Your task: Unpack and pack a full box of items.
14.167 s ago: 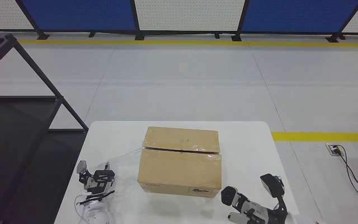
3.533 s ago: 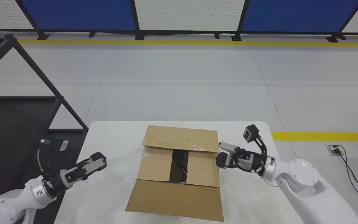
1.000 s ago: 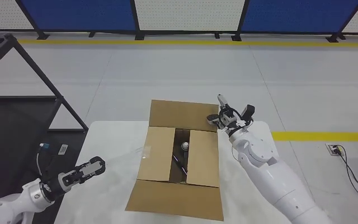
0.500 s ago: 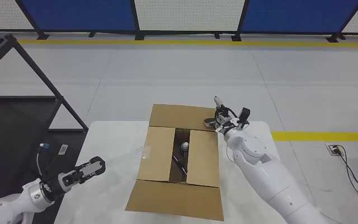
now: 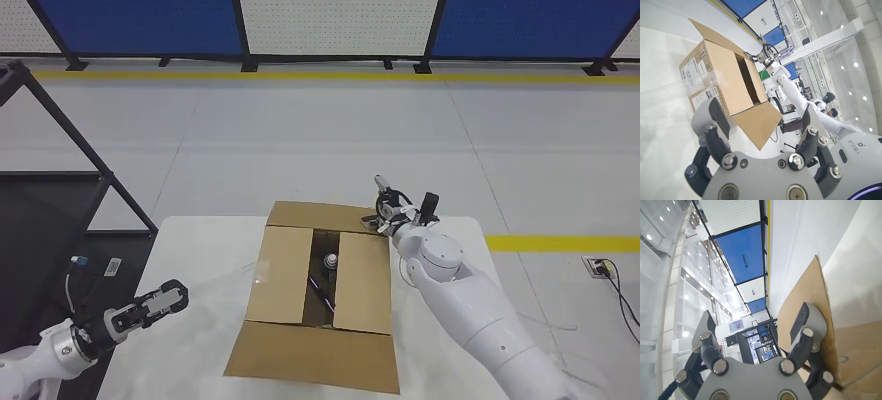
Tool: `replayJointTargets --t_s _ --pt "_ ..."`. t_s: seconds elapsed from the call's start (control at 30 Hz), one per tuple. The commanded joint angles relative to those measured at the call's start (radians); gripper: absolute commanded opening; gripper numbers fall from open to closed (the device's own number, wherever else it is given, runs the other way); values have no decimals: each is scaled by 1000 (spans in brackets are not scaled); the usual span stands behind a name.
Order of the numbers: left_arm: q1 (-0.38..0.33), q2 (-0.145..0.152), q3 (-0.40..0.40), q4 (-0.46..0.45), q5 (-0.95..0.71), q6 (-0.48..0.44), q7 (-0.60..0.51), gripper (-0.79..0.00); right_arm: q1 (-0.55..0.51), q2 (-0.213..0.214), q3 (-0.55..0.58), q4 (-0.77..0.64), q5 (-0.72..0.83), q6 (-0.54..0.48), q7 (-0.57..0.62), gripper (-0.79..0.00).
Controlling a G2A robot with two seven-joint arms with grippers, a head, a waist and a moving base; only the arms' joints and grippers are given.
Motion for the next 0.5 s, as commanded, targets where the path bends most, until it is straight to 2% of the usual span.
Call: replayJointTargets --t_s 0.0,0.13,0.23,0.37,0.47 --pt "0 0 0 0 0 0 0 0 3 -5 1 11 -14 -5 9 0" --pt "0 0 0 0 0 0 0 0 2 -11 14 19 -47 -43 11 0" --pt "0 0 0 0 0 0 0 0 -14 -11 36 1 -70 -112 22 0" --pt "0 0 0 0 0 0 0 0 -66 6 85 -62 -95 -227 154 0" --pt "0 0 0 0 0 0 0 0 -110 25 121 -127 -140 -270 253 0"
